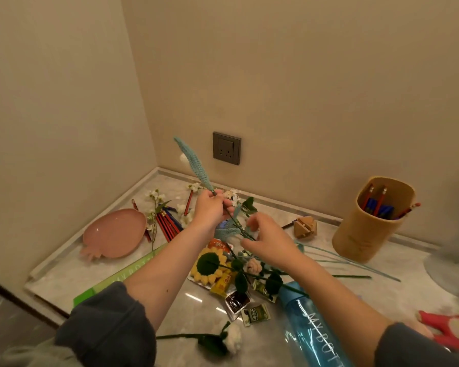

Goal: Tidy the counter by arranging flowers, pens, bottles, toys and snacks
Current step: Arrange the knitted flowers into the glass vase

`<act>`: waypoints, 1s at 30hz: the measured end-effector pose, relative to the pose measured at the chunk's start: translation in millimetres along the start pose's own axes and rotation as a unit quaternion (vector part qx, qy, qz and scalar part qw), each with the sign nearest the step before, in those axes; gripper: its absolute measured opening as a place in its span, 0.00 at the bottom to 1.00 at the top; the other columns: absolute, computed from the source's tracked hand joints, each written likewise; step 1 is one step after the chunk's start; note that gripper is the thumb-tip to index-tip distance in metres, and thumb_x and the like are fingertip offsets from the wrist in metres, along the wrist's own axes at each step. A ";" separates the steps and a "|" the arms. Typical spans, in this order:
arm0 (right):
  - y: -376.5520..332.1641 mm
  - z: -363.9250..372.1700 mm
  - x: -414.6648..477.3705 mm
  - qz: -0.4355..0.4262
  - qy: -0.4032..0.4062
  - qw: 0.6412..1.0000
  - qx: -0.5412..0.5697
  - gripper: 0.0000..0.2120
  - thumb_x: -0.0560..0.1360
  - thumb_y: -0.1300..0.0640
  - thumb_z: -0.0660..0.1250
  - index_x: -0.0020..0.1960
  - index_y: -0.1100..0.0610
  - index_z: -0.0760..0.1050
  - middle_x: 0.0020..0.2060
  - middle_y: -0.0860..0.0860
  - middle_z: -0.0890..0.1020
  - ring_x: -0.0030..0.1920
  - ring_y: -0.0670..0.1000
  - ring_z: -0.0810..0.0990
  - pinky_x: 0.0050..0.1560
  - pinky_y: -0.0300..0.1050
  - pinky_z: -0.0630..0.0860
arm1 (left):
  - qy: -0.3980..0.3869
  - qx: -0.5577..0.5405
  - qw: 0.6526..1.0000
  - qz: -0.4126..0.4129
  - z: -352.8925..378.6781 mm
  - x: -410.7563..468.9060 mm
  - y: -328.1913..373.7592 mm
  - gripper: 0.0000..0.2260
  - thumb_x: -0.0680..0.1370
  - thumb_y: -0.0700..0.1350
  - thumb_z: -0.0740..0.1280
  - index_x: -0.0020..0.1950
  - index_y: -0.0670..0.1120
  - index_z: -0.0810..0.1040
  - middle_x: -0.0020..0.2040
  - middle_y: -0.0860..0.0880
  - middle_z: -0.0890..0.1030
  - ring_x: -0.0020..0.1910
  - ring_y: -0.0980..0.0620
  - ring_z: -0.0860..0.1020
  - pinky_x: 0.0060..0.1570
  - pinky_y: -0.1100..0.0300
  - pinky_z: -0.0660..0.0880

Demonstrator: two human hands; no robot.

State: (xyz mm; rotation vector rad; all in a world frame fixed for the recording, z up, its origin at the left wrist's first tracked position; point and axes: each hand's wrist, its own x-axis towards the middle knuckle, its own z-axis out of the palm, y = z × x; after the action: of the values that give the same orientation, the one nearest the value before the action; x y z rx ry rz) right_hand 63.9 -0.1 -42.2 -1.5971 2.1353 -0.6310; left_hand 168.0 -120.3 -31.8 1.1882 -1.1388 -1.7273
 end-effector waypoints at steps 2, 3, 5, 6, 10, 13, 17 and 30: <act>3.0 4.2 1.0 0.020 -0.097 0.989 -0.111 0.14 0.71 0.46 0.70 0.53 0.51 0.77 0.47 0.46 0.79 0.46 0.47 0.79 0.45 0.46 0.80 | 0.008 -0.003 1.000 -0.010 -5.9 2.8 -7.5 0.06 0.83 0.39 0.54 0.49 0.45 0.68 0.35 0.46 0.72 0.28 0.51 0.73 0.33 0.55 0.78; 3.4 7.0 0.5 0.033 -0.154 0.976 -0.152 0.12 0.70 0.46 0.71 0.50 0.51 0.79 0.44 0.47 0.81 0.45 0.48 0.80 0.44 0.44 0.80 | 0.014 0.005 1.000 -0.011 -9.0 4.0 -10.9 0.06 0.83 0.39 0.54 0.48 0.46 0.69 0.35 0.46 0.72 0.27 0.51 0.72 0.31 0.56 0.77; 3.1 11.8 -0.9 0.055 -0.225 0.950 -0.209 0.11 0.69 0.47 0.74 0.47 0.54 0.82 0.42 0.49 0.84 0.43 0.50 0.82 0.43 0.45 0.80 | 0.021 0.032 0.999 -0.008 -13.1 4.2 -16.4 0.08 0.83 0.39 0.54 0.49 0.47 0.70 0.36 0.46 0.73 0.25 0.53 0.72 0.28 0.58 0.76; 3.0 13.6 -1.5 0.063 -0.237 0.943 -0.227 0.11 0.69 0.49 0.74 0.46 0.55 0.82 0.40 0.50 0.84 0.42 0.51 0.83 0.44 0.46 0.81 | 0.019 0.047 0.999 -0.004 -14.7 3.3 -19.1 0.08 0.83 0.39 0.54 0.49 0.47 0.70 0.36 0.46 0.73 0.25 0.54 0.72 0.27 0.59 0.76; 5.0 18.8 -0.3 0.071 -0.227 0.949 -0.207 0.06 0.71 0.59 0.71 0.48 0.57 0.82 0.34 0.51 0.82 0.34 0.51 0.83 0.38 0.44 0.82 | -0.003 0.112 0.993 0.027 -16.8 -5.1 -23.9 0.09 0.82 0.39 0.53 0.50 0.48 0.71 0.36 0.48 0.75 0.24 0.57 0.71 0.24 0.64 0.72; 6.8 16.5 3.0 0.076 -0.190 0.971 -0.125 0.02 0.73 0.59 0.70 0.45 0.56 0.81 0.37 0.52 0.83 0.33 0.49 0.83 0.32 0.40 0.80 | -0.011 0.148 0.987 0.059 -13.4 -9.3 -20.2 0.08 0.82 0.40 0.53 0.50 0.48 0.71 0.35 0.50 0.75 0.26 0.56 0.69 0.25 0.63 0.67; 5.9 -1.0 13.5 0.094 -0.103 0.990 0.024 0.04 0.75 0.57 0.70 0.41 0.55 0.79 0.36 0.51 0.83 0.29 0.46 0.82 0.28 0.37 0.77 | -0.051 0.160 0.978 0.121 -3.8 -19.8 -13.2 0.08 0.83 0.42 0.54 0.53 0.44 0.72 0.36 0.49 0.73 0.29 0.54 0.67 0.30 0.61 0.64; 32.1 -104.2 -14.2 0.135 0.184 0.920 0.319 0.07 0.77 0.59 0.67 0.44 0.62 0.79 0.34 0.54 0.83 0.27 0.48 0.78 0.26 0.40 0.74 | -0.173 0.057 0.962 0.206 79.1 -46.3 17.5 0.12 0.85 0.46 0.50 0.54 0.45 0.71 0.31 0.49 0.66 0.24 0.57 0.61 0.23 0.65 0.59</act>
State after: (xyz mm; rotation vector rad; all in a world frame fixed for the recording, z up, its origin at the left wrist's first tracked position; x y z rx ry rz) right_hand -15.9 33.7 25.4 -0.8620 2.0198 -1.4379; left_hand 108.1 -63.9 12.4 0.6566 -1.5850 -1.5905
